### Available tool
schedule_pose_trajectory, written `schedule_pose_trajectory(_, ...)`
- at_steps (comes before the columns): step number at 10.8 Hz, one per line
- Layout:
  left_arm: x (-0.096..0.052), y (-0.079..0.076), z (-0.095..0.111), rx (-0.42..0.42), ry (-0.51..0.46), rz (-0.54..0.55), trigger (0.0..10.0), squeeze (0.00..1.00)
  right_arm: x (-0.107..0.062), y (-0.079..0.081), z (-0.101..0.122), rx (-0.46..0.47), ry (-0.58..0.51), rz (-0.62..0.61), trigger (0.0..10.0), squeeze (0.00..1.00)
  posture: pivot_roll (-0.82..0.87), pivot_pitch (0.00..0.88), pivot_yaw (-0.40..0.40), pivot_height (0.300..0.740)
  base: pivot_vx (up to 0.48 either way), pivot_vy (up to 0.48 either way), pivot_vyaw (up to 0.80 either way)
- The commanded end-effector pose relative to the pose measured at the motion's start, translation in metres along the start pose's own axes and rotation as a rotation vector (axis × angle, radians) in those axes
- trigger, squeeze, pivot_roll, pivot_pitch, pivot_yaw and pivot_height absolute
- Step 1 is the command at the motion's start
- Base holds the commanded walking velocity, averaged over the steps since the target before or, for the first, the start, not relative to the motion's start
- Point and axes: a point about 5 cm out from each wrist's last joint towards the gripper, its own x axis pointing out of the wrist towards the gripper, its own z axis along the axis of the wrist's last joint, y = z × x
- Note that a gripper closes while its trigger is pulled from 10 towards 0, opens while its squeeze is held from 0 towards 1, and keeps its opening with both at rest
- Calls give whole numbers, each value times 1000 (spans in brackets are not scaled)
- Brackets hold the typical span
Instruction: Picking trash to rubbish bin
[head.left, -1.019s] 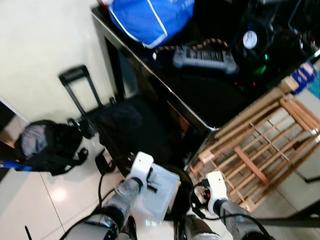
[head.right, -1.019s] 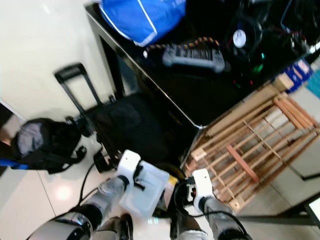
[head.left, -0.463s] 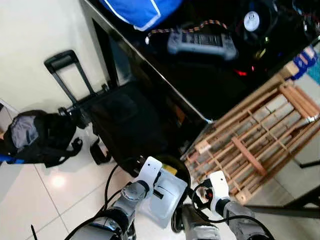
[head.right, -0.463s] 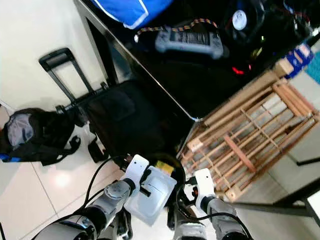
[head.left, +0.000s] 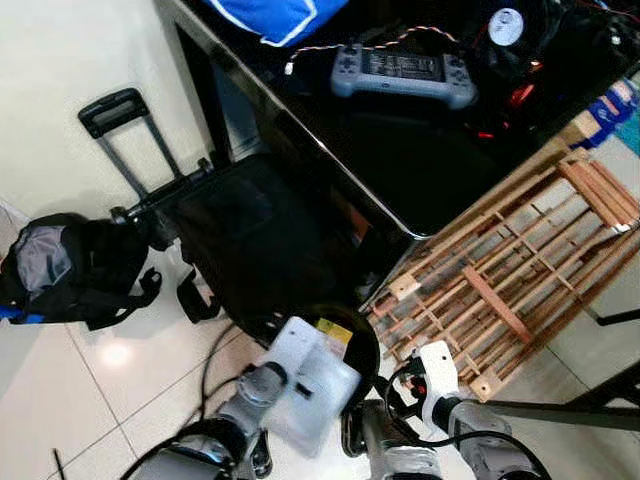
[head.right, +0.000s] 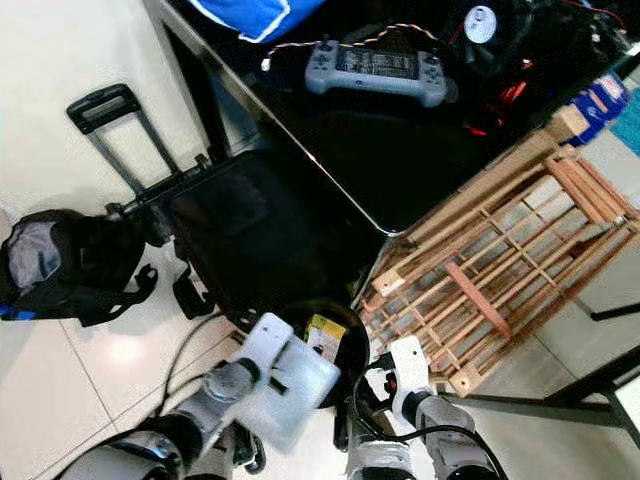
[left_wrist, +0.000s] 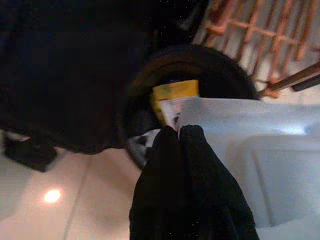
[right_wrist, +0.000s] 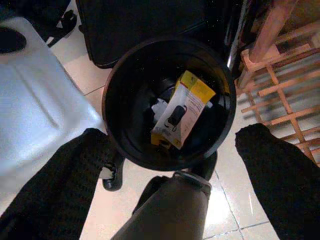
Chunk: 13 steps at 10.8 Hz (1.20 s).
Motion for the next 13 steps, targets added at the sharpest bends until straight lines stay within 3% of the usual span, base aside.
schedule_pose_trajectory(1,-2,-7,-11,4,43,-7,10000,0,-6,-1,-13,27,42,2,10000,0,-174,359,-51,740,0,0,0)
schedule_pose_trajectory(5,-1,4,-2,35,3,73,10000,0,-8,0,-16,32,49,2,10000,0,-176,350,-51,740,0,0,0)
schedule_pose_trajectory(6,-1,3,-1,30,0,76,10000,55,-8,0,-16,31,49,2,10000,0,-177,356,-53,740,0,0,0)
schedule_pose_trajectory(7,0,2,0,26,-4,77,10000,780,-8,0,-16,31,50,1,10000,0,-178,362,-54,740,0,0,0)
schedule_pose_trajectory(8,0,1,-1,22,-3,79,10000,973,-8,1,-17,31,53,2,10000,0,-179,366,-55,740,0,0,0)
schedule_pose_trajectory(9,0,0,-1,19,-2,78,10000,941,-9,2,-19,32,55,3,10000,0,-180,369,-55,740,0,0,0)
schedule_pose_trajectory(10,-1,-5,-2,12,-2,60,10000,0,-9,2,-19,32,56,4,10000,0,-181,376,-56,740,0,0,0)
schedule_pose_trajectory(13,-2,-10,-6,4,5,50,10000,0,-8,4,-18,32,52,7,10000,0,-176,382,-53,740,0,0,0)
